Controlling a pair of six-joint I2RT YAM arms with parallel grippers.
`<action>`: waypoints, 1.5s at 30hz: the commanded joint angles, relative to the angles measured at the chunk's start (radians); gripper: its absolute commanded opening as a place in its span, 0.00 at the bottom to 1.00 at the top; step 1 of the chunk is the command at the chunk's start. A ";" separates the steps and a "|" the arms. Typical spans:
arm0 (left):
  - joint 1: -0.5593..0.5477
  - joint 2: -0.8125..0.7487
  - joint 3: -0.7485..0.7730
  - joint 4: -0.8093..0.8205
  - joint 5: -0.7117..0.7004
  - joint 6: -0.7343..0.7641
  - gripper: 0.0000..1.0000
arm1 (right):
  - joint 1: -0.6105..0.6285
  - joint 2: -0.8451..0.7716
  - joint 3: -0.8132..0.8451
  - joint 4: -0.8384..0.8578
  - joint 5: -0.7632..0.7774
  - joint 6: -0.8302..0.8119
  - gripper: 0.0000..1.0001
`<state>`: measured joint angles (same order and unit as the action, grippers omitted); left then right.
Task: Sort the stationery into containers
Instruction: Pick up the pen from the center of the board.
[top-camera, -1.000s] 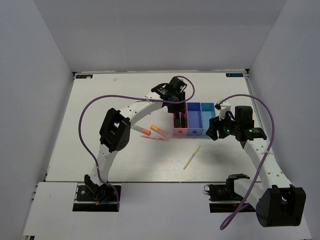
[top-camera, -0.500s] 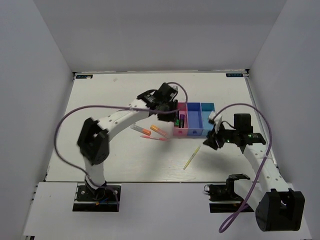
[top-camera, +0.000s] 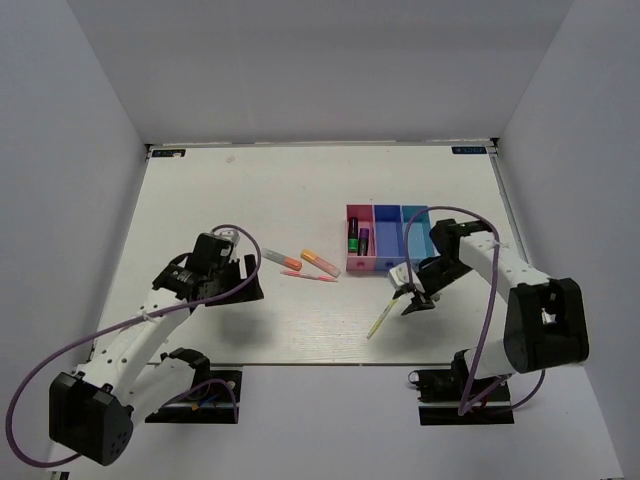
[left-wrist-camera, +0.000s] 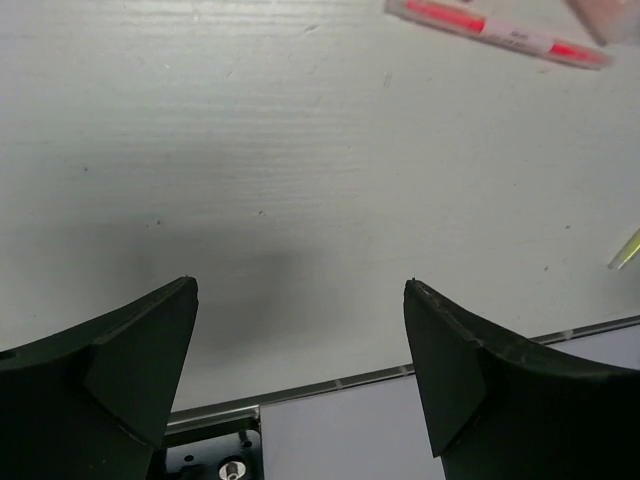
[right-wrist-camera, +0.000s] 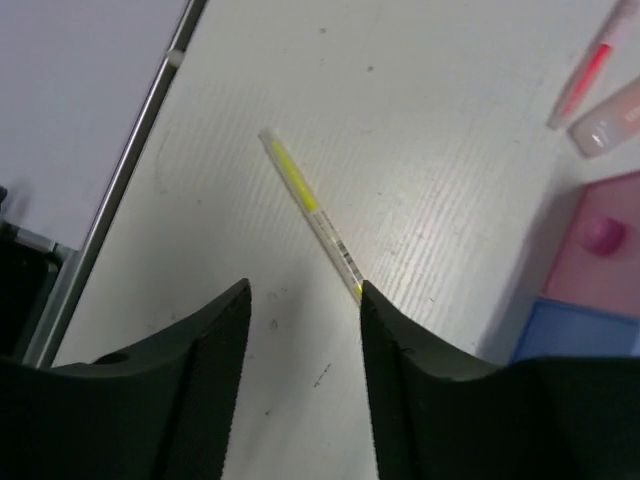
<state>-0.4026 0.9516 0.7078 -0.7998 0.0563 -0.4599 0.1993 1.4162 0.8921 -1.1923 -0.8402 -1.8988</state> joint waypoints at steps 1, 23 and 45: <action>0.051 -0.042 -0.022 0.050 0.074 0.036 0.94 | 0.061 0.012 -0.033 0.064 0.094 -0.226 0.49; 0.159 -0.103 -0.039 0.050 0.224 0.043 0.94 | 0.247 0.171 -0.093 0.393 0.299 -0.039 0.31; 0.159 -0.088 -0.048 0.059 0.249 0.035 0.94 | 0.321 0.094 -0.045 0.154 0.273 0.189 0.00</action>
<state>-0.2459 0.8631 0.6643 -0.7555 0.2760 -0.4301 0.5030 1.5715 0.8341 -0.9581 -0.5243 -1.8542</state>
